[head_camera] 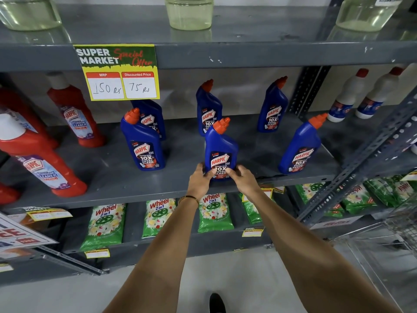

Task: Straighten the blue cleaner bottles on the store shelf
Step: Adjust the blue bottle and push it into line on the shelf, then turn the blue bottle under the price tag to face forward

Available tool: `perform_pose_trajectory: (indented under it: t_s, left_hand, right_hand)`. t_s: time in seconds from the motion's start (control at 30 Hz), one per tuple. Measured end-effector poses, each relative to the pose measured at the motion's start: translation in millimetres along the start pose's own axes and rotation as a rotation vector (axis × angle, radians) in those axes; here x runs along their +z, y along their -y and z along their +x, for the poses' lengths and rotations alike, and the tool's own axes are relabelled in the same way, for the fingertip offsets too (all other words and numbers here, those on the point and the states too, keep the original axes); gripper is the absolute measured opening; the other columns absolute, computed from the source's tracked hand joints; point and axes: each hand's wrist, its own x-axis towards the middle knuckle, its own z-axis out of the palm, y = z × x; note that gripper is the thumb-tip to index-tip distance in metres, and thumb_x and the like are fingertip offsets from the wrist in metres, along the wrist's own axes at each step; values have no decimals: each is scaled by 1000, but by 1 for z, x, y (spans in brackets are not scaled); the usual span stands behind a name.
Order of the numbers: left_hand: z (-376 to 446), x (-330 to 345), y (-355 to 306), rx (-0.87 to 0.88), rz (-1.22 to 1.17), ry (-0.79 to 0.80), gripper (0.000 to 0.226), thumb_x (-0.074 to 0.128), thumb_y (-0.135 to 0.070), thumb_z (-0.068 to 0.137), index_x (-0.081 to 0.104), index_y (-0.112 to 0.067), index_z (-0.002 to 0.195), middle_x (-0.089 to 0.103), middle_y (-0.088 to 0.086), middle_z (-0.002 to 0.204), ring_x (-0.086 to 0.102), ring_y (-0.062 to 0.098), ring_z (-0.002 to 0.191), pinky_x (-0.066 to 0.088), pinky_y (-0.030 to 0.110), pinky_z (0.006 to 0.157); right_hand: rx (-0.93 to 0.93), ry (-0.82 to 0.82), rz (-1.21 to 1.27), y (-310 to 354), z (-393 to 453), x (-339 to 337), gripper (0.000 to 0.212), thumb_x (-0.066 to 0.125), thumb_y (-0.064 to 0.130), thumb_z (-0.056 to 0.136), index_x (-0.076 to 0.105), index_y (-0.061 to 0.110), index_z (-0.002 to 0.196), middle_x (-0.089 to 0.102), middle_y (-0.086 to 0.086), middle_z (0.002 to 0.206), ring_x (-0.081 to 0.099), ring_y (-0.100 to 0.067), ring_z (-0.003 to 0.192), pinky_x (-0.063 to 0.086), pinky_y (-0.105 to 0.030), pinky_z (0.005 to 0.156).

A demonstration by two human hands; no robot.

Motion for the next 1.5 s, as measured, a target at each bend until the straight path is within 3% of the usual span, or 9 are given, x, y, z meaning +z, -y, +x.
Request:
perform_pose_trajectory:
  t_s: [0.3,0.43,0.53,0.7,0.77,0.9,1.07,1.23,1.5]
  left_hand:
    - [-2,-2,3,22,10,-24,44,59,-29,87,49,-9,125,62,12,123,59,21,110,46,28,90]
    - [-2,-15,6,-11,27,-50,58,63,-33,84,44,-4,130,56,14,130,54,24,118,44,30,93]
    - [-1,-35,13,-39,45,-82,61,61,-37,84,42,-4,132,54,15,133,52,26,121,41,29,93]
    - [0,-84,29,-59,43,-51,64,60,-39,84,40,-3,133,51,15,135,49,27,123,39,34,100]
    - [-4,-107,38,-60,40,-36,64,60,-39,84,40,-3,133,52,15,135,49,28,123,39,36,102]
    - [-5,-145,53,-48,75,-26,60,59,-40,85,44,-5,131,53,14,133,50,28,122,39,37,98]
    - [2,-179,60,-26,66,-47,48,58,-38,86,51,-7,122,60,11,123,55,28,113,40,31,85]
    - [17,-199,59,-17,42,-81,40,56,-38,87,57,-8,114,66,12,112,60,27,103,40,29,76]
    - [43,-209,59,-13,5,-88,37,56,-31,89,53,-9,118,63,13,119,59,29,108,46,34,86]
  right_hand:
    - [-2,-78,75,-3,-9,4,39,59,41,85,55,12,110,65,-4,104,61,-15,92,40,-14,62]
    - [33,-167,137,-5,-17,7,61,67,40,79,45,10,127,62,-9,120,59,-24,111,47,-28,83]
    - [16,-237,152,0,-25,16,71,72,34,76,39,8,133,62,-8,119,58,-22,110,45,-28,85]
    - [13,-365,312,22,-41,47,47,74,19,75,45,16,111,63,0,101,61,-20,97,49,-35,84]
    - [61,-480,367,32,-49,66,42,73,18,77,46,12,109,66,-9,108,61,-24,97,49,-39,84]
    - [216,-655,424,51,-60,104,45,70,18,79,49,3,116,64,-16,116,60,-31,104,44,-34,84]
    - [244,-540,444,77,-52,137,56,66,26,83,43,4,128,57,-11,117,53,-26,108,38,-31,89]
    - [228,-400,383,103,-23,155,62,62,34,85,39,7,135,50,-10,136,46,-27,125,36,-32,97]
    - [164,-84,325,120,16,181,69,61,33,86,31,4,141,40,-14,146,41,-24,133,33,-23,93]
